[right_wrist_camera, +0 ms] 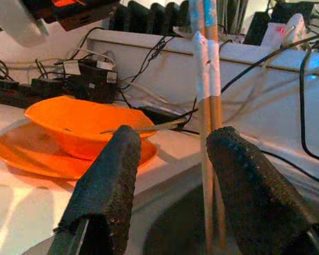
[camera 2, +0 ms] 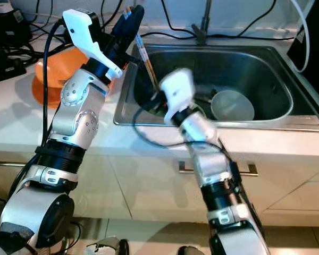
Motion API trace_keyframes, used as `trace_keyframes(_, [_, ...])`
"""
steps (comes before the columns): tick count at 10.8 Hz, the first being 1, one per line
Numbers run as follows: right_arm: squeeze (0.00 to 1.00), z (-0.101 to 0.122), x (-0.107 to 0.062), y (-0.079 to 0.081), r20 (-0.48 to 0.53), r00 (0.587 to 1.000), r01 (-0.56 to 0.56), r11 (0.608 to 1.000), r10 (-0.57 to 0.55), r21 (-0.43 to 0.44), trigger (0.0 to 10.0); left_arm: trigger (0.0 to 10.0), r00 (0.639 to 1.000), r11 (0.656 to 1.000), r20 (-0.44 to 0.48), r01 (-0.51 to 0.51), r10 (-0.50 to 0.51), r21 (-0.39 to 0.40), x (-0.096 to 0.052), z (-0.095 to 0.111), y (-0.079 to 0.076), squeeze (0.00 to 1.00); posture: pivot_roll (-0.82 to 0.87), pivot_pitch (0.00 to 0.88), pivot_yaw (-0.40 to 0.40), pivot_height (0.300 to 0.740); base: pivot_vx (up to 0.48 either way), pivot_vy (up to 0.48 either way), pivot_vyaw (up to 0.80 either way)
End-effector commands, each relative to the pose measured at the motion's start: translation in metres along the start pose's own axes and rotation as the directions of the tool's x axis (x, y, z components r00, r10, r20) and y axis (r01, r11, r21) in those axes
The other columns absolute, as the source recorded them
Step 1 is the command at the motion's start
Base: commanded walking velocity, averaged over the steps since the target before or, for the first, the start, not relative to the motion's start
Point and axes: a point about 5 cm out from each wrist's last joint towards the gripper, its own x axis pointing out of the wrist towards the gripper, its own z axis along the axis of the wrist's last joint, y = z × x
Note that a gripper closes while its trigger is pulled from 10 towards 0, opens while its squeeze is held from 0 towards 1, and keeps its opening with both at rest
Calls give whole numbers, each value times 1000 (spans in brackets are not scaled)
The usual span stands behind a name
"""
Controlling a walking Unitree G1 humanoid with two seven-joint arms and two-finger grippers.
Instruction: Kitchen organization
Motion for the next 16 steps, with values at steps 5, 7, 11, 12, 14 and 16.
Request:
trace_keyframes(5, [0, 6, 11, 0, 9, 999, 44, 997, -44, -59, 10000, 10000, 1000, 1000, -20, 15, -16, -26, -4, -2, 1, 0, 12, 0, 44, 740, 0, 0, 0])
trace_keyframes(7, [0, -4, 12, 1, -34, 995, 92, 994, -94, -52, 10000, 10000, 998, 998, -37, 42, -43, -42, -4, -3, -4, 0, 17, 0, 50, 740, 0, 0, 0])
trace_keyframes(11, [0, -17, 16, -3, -86, 976, 195, 979, -199, -56, 10000, 10000, 996, 994, -44, 78, -82, -80, -3, -4, -13, 0, 24, 0, 53, 740, 0, 0, 0])
trace_keyframes(12, [0, -16, 16, -12, -88, 959, 265, 963, -269, -58, 10000, 10000, 996, 995, -53, 63, -67, -81, -6, -6, -10, 0, 21, 0, 55, 740, 0, 0, 0])
trace_keyframes(14, [0, 0, 15, -34, 3, 925, 380, 924, -380, -38, 10000, 10000, 998, 998, -54, 24, -27, -56, -10, -6, -4, 0, 24, 0, 52, 740, 0, 0, 0])
trace_keyframes(16, [0, 14, 18, -45, 70, 902, 429, 903, -426, -28, 10000, 10000, 999, 999, -42, 7, -9, -47, -10, -4, -2, 0, 27, 0, 43, 740, 0, 0, 0])
